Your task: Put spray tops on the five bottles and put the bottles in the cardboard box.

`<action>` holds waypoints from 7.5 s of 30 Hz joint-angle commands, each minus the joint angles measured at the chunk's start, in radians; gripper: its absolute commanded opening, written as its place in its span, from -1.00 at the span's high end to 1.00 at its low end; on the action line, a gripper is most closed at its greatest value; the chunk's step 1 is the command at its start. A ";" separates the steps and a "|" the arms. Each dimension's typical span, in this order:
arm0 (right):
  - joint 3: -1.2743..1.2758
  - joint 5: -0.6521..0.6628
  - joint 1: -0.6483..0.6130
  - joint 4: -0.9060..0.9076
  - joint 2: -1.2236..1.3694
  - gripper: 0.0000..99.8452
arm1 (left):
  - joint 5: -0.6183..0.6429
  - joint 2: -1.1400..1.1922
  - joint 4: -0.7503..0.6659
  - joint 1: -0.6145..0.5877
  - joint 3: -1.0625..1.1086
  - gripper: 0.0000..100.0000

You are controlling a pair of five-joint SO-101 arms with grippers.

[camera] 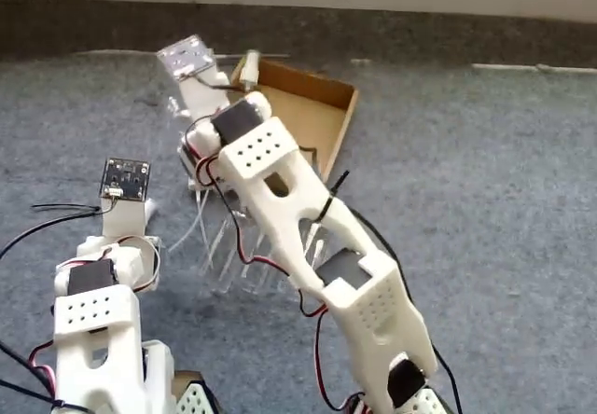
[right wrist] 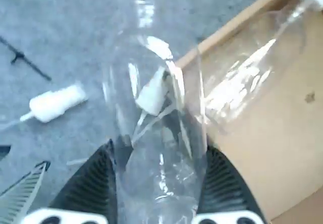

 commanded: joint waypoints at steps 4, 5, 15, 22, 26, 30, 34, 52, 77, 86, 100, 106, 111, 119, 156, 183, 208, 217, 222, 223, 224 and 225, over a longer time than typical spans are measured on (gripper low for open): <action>-0.054 0.052 -0.008 0.030 -0.068 0.80 | -0.008 -0.005 -0.014 0.015 -0.002 0.70; -0.054 0.041 -0.005 0.030 -0.068 0.72 | -0.008 -0.005 -0.014 0.015 -0.002 0.70; -0.119 0.087 0.056 0.151 -0.093 0.19 | -0.008 -0.005 -0.014 0.015 -0.002 0.70; -0.257 0.063 0.315 0.191 -0.108 0.19 | -0.008 -0.005 -0.014 0.015 -0.002 0.70; -0.186 -0.018 0.424 0.107 -0.041 0.19 | -0.008 -0.005 -0.014 0.015 -0.002 0.70; -0.162 -0.028 0.463 0.070 0.076 0.19 | -0.008 -0.005 -0.014 0.015 -0.002 0.70; -0.162 -0.028 0.493 0.071 0.165 0.19 | -0.008 -0.005 -0.014 0.015 -0.002 0.70; -0.154 0.071 0.705 0.073 0.338 0.93 | -0.002 -0.012 -0.140 0.015 0.073 0.70; -0.162 0.738 0.822 0.182 0.338 0.99 | 0.000 -0.012 -0.166 0.015 0.091 0.71; -0.162 0.374 0.730 0.176 0.338 0.86 | -0.002 -0.012 -0.164 0.015 0.091 0.70; -0.163 0.031 0.565 0.090 0.331 0.85 | -0.006 -0.013 -0.163 0.015 0.087 0.70; -0.163 -0.129 0.565 0.024 0.331 0.85 | -0.006 -0.013 -0.163 0.015 0.087 0.70; -0.163 -0.253 0.568 -0.002 0.329 0.85 | -0.006 -0.013 -0.163 0.015 0.088 0.70; -0.338 -0.166 0.607 0.137 0.332 0.49 | -0.006 -0.013 -0.163 0.015 0.088 0.70; -0.481 0.298 0.165 0.318 0.367 0.36 | -0.008 -0.013 -0.167 0.015 0.088 0.70; -0.837 0.296 0.271 0.157 0.565 0.99 | -0.008 -0.013 -0.166 0.015 0.088 0.70; -0.992 0.296 0.295 0.308 0.549 0.99 | 0.000 0.002 -0.092 -0.025 -0.107 0.70; -0.989 0.296 0.288 0.320 0.363 0.99 | 0.100 0.380 0.181 -0.024 -0.717 0.70; -0.990 0.296 0.280 0.321 0.286 0.99 | 0.137 0.697 0.209 -0.021 -1.079 0.70; -0.990 0.296 0.280 0.321 0.271 0.99 | 0.137 0.760 0.209 -0.012 -1.152 0.70; -0.990 0.296 0.280 0.321 0.252 0.99 | 0.137 0.823 0.213 -0.004 -1.221 0.70; -0.990 0.296 0.282 0.321 0.236 0.99 | 0.137 0.885 0.215 0.001 -1.290 0.70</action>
